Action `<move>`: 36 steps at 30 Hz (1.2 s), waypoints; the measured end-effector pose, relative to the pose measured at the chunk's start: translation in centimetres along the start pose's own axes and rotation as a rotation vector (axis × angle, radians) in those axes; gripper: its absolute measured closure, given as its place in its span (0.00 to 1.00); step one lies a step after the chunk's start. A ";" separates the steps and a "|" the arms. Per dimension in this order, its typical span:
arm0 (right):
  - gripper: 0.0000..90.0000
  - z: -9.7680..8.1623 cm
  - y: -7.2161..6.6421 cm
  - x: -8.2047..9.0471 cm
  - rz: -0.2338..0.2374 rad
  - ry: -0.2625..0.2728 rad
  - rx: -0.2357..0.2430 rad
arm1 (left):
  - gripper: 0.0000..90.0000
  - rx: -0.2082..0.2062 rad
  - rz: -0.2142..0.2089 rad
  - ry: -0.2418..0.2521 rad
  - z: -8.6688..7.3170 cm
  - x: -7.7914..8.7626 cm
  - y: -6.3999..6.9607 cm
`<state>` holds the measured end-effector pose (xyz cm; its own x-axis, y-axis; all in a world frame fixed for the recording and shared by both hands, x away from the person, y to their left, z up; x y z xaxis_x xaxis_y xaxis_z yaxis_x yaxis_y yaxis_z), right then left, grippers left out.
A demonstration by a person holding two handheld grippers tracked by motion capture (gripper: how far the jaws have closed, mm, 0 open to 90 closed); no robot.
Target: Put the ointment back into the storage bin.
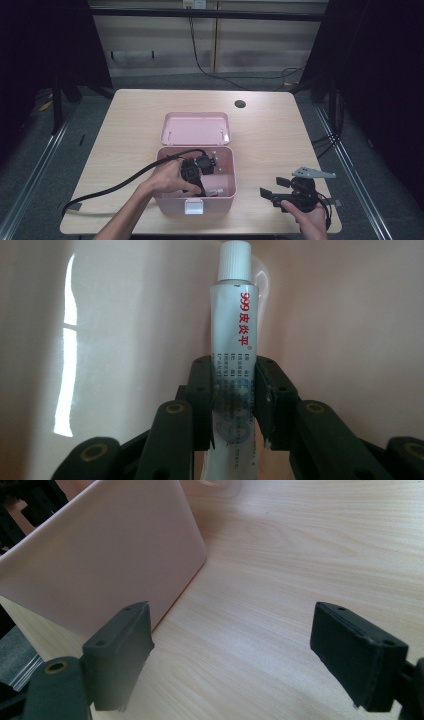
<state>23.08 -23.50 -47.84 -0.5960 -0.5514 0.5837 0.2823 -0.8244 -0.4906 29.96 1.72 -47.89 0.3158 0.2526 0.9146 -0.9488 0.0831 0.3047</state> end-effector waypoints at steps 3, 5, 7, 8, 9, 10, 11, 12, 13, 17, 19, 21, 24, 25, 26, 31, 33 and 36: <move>0.18 0.0 0.1 0.0 0.000 0.000 0.000 | 0.79 -0.007 -0.023 -0.005 0.1 -0.4 0.2; 0.18 0.0 0.0 0.0 0.001 -0.001 0.000 | 0.79 -0.012 -0.028 -0.024 0.0 -0.7 0.1; 0.18 0.0 0.0 0.0 0.001 0.000 0.000 | 0.79 -0.003 -0.019 -0.034 0.0 -1.0 0.0; 0.18 0.0 0.0 0.0 0.001 0.000 0.001 | 0.79 -0.002 -0.025 -0.037 0.0 -1.1 0.0; 0.18 0.0 0.0 0.0 -0.001 0.000 -0.003 | 0.79 -0.006 -0.026 -0.041 0.0 -1.1 0.0; 0.18 0.0 0.0 0.0 -0.001 -0.001 -0.002 | 0.79 -0.008 -0.031 -0.042 0.0 -1.2 0.0; 0.18 0.0 0.0 0.0 -0.001 -0.001 -0.002 | 0.79 -0.004 -0.032 -0.047 -0.1 -1.2 0.0; 0.18 0.0 0.0 0.0 0.001 0.000 0.001 | 0.79 0.005 -0.031 -0.050 -0.1 -1.2 0.0; 0.18 0.0 0.0 0.0 0.002 -0.001 0.002 | 0.79 0.004 -0.032 -0.051 -0.1 -1.3 0.0; 0.18 0.0 0.1 -0.1 0.000 -0.002 0.001 | 0.79 0.000 -0.038 -0.061 -0.1 -1.6 -0.1; 0.18 0.0 0.1 0.0 0.000 -0.001 -0.001 | 0.79 0.004 -0.041 -0.067 -0.1 -1.7 -0.2; 0.18 0.0 0.1 -0.1 -0.001 -0.001 -0.001 | 0.79 0.011 -0.029 -0.082 -0.2 -1.9 -0.3; 0.18 0.0 0.1 0.0 -0.002 -0.002 -0.004 | 0.79 0.016 -0.027 -0.111 -0.4 -2.3 -0.4; 0.18 0.0 0.1 0.0 -0.002 -0.002 -0.004 | 0.79 0.016 -0.027 -0.111 -0.4 -2.3 -0.4; 0.18 0.0 0.1 0.0 -0.002 -0.003 -0.005 | 0.79 0.017 -0.032 -0.114 -0.4 -2.3 -0.5; 0.18 0.0 0.1 -0.1 -0.001 -0.004 -0.002 | 0.78 0.029 -0.039 -0.117 -0.5 -2.6 -0.5; 0.18 0.0 0.1 -0.1 -0.001 -0.005 0.000 | 0.78 0.031 -0.042 -0.118 -0.5 -2.6 -0.6; 0.18 0.0 0.1 0.0 0.000 -0.005 -0.003 | 0.77 0.034 -0.041 -0.120 -0.5 -2.7 -0.6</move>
<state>23.12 -23.54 -47.92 -0.5921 -0.5521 0.5871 0.2802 -0.8241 -0.4923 29.70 1.49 -50.68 0.3544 0.1325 0.9257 -0.9351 0.0577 0.3497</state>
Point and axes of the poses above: each handheld gripper's, and its own axes: x roughly backward along the jaws, z roughly out of its top, y roughly to its right, the point moved 5 cm from there along -x, roughly forward along the jaws, and after that the axes turned 14 degrees about -x, right-handed, at the moved point
